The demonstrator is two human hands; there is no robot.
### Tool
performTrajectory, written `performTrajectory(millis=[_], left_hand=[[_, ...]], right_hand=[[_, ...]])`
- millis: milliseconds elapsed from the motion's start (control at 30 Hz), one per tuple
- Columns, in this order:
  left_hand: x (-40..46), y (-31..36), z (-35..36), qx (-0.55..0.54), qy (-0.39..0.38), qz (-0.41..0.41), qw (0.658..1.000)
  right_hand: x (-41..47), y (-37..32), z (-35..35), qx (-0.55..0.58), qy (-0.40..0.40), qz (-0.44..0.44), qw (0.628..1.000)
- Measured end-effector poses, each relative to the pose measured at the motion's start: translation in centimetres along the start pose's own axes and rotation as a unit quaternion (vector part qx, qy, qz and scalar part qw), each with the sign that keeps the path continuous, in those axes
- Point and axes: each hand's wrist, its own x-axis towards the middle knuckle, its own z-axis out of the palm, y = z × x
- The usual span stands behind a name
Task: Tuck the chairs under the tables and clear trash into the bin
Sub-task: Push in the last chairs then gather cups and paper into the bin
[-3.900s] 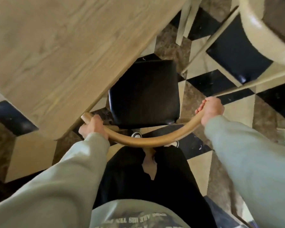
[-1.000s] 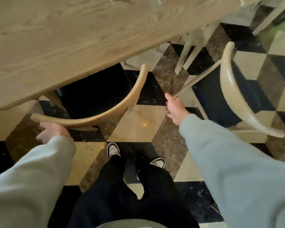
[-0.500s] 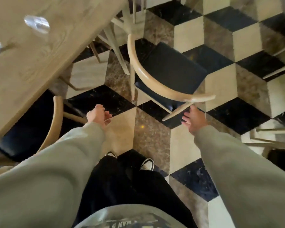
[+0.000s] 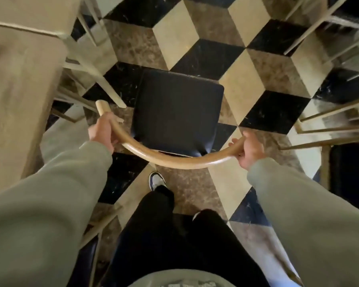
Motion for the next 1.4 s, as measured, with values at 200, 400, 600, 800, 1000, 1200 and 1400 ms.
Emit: performTrajectory(millis=[200, 400, 600, 800, 1000, 1200, 1400], left_hand=[[4.0, 2.6, 1.7, 0.076, -0.003, -0.035, 0.996], [7.1, 3.7, 3.0, 0.061, 0.015, -0.062, 0.996], [6.2, 1.1, 0.9, 0.010, 0.028, -0.100, 0.995], [3.1, -3.0, -1.9, -0.099, 0.134, -0.131, 0.977], [-1.6, -7.1, -5.4, -0.204, 0.211, -0.148, 0.945], [-5.4, -10.4, -11.6, -0.285, 0.271, -0.166, 0.905], [-8.7, -14.1, -16.4, -0.407, 0.332, -0.179, 0.832]], right_hand=[[0.9, 0.0, 0.8, 0.056, 0.026, 0.048, 0.997], [2.7, 0.4, 2.1, 0.045, 0.125, 0.011, 0.991], [2.6, 0.4, 2.1, 0.017, 0.166, -0.016, 0.986], [2.6, -3.0, 3.3, -0.154, 0.107, -0.060, 0.981], [1.6, -6.4, 8.2, -0.294, 0.006, -0.130, 0.947], [-2.3, -4.6, 13.7, -0.340, -0.051, -0.143, 0.928], [-4.6, -0.3, 19.0, -0.445, -0.127, -0.186, 0.867]])
